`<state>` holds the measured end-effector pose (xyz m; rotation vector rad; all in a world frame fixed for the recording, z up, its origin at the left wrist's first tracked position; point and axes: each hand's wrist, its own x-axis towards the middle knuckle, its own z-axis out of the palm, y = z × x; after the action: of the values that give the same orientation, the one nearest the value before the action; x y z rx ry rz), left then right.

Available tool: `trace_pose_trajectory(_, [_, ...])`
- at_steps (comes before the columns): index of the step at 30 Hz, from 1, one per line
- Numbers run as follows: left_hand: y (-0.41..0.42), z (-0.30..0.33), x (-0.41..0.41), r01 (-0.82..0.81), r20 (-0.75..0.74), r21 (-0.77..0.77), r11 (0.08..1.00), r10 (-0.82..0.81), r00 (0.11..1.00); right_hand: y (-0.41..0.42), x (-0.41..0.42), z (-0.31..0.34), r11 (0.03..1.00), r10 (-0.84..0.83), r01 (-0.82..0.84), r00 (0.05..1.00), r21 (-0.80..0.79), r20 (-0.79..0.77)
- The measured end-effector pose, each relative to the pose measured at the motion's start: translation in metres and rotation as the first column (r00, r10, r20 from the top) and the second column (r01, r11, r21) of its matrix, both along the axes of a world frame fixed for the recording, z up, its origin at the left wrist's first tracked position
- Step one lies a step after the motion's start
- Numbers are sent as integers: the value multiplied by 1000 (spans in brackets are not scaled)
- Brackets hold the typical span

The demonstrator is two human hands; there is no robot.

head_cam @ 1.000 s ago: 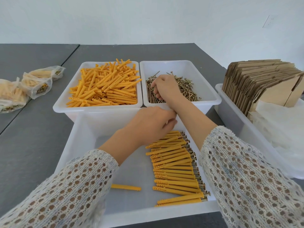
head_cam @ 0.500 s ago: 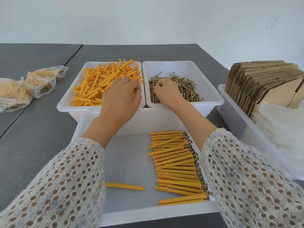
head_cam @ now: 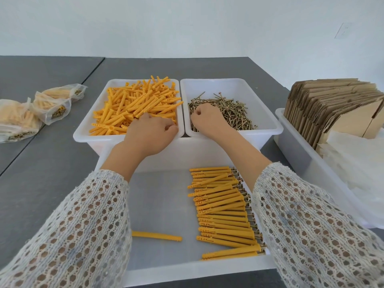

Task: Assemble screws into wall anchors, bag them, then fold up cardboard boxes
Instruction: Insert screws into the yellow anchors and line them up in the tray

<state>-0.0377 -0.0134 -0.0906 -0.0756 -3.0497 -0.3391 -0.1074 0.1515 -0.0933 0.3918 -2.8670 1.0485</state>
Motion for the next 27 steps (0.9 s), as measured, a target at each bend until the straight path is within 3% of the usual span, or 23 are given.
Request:
trace_pose_trajectory(7, [6,0,2,-23,-74,29,999,25,997,-4,0,1,973,-42,7,988,232,148])
trace_pose_trajectory(11, [5,-1,2,-36,-103,25,999,39,994,-2,-1,3,958,-40,-29,972,285,233])
trace_pose_trajectory(17, [5,-8,3,32,-268,48,998,-18,963,-3,3,9,933,-55,-48,961,357,272])
trace_pose_trajectory(21, [5,-9,3,55,-330,64,996,-30,943,-4,8,12,922,-65,-41,964,385,258])
trace_pose_trajectory(27, [8,-10,5,92,-447,24,995,-72,892,-2,8,5,931,-100,60,991,359,92])
